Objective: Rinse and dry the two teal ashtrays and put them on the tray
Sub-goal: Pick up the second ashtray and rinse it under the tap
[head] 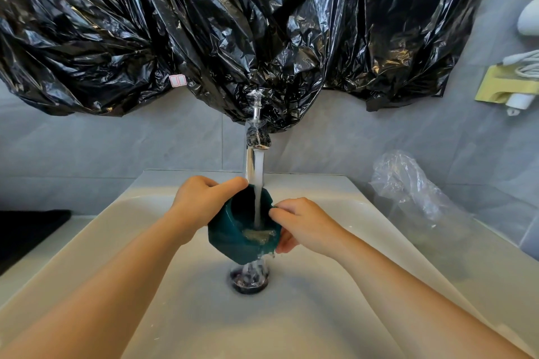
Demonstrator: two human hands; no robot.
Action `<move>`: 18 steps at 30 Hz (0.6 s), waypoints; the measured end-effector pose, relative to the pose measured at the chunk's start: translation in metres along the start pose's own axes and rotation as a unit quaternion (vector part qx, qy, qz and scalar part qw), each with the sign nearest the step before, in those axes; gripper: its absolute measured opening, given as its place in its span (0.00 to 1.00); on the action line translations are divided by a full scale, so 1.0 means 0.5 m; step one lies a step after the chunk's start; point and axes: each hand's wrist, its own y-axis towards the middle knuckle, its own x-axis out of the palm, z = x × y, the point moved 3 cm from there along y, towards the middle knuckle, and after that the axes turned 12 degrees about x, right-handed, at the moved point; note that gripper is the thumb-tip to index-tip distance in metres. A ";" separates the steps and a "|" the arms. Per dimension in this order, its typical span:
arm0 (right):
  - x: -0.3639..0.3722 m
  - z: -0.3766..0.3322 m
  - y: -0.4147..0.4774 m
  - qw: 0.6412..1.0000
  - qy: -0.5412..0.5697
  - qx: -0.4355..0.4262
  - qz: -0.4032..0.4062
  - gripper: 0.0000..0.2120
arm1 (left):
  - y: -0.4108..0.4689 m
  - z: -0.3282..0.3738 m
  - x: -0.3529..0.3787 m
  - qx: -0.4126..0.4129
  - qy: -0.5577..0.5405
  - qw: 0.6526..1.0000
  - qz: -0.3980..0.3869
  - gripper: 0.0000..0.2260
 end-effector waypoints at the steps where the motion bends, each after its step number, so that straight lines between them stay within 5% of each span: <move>1: 0.001 0.000 0.000 1.000 0.000 0.003 -0.007 0.15 | 0.001 -0.004 0.001 -0.009 -0.007 1.000 0.001 0.22; 6: 0.003 0.008 0.007 0.997 0.063 0.055 0.004 0.14 | -0.003 0.001 0.007 -0.059 -0.096 0.992 -0.052 0.27; 10: 0.005 0.016 0.020 0.969 0.216 0.124 -0.006 0.13 | -0.005 0.008 0.014 -0.062 -0.115 0.985 -0.113 0.28; 13: 0.010 0.014 0.015 0.955 0.259 0.144 -0.017 0.12 | 0.000 0.011 0.018 -0.044 -0.105 0.991 -0.070 0.23; 18: -0.001 0.007 -0.003 0.968 0.181 0.155 -0.076 0.17 | -0.005 0.015 0.010 0.002 -0.054 0.998 0.016 0.15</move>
